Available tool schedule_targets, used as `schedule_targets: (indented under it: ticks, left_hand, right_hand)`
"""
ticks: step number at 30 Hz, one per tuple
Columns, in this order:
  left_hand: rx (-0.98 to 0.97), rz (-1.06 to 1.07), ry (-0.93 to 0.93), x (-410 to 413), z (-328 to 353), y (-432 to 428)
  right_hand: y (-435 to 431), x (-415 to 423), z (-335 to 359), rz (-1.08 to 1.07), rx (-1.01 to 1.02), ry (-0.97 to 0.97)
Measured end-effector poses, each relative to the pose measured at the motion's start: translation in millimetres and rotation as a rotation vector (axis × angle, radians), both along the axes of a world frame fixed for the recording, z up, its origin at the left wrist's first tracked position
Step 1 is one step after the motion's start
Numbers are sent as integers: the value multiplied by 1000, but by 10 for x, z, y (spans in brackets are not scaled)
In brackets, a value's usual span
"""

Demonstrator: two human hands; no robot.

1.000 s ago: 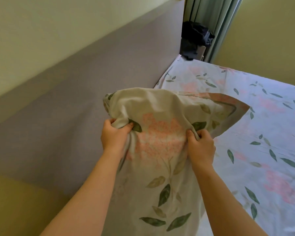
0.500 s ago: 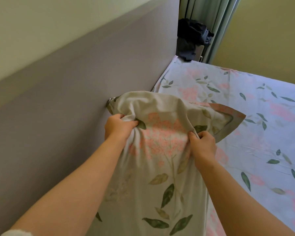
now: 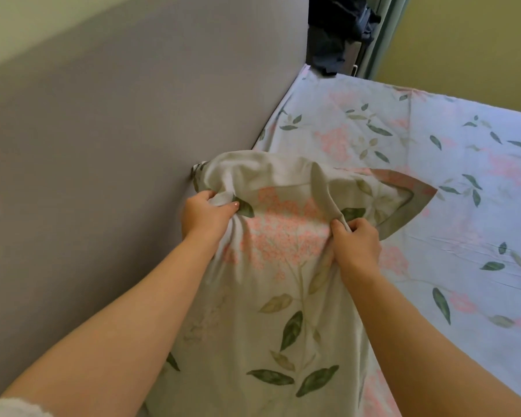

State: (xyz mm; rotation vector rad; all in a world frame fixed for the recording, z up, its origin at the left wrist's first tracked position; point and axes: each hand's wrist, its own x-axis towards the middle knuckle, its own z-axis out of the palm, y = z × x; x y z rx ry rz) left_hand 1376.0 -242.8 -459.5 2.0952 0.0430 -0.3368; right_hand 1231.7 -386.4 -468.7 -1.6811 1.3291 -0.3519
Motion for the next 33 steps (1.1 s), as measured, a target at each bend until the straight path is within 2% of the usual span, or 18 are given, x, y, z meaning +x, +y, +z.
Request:
schedule_targets:
  ticks: [6,8,11,14,17,19,23,27,29,33]
  left_hand:
    - [48,-130,-103,530,354,-380]
    - [172,-243,-115,583,335,-465]
    - [411,-432,27,461,62,-427]
    - [562,-629,132,299,-395,-249]
    - [692,-713,183,181,-822,-21]
    - [697,-660,197,133,-1052,109]
    - [745,-409,186,34,-1359,300]
    - [769,-231,228,13,-1472,442]
    - [767,-174,231,101,-1484,510]
    - [556,-82,243,277,-1457,578]
  right_hand:
    - [-281,357,362,-113,-1,-103]
    - [-290,475,288,-109,-21,-97]
    - [-169,589,-95,26,55,-10]
    - [24,551,-588,187,83,193]
    - [168,392,-923,254,147,319]
    - [222,269,-1075,232,217,332]
    - [307,97,-1326,81,404,306]
    - [445,32,-1478,-112,658,99]
    - [479,54,-1465,-98,682,21]
    - [474,200,-1209,-10,616,-115]
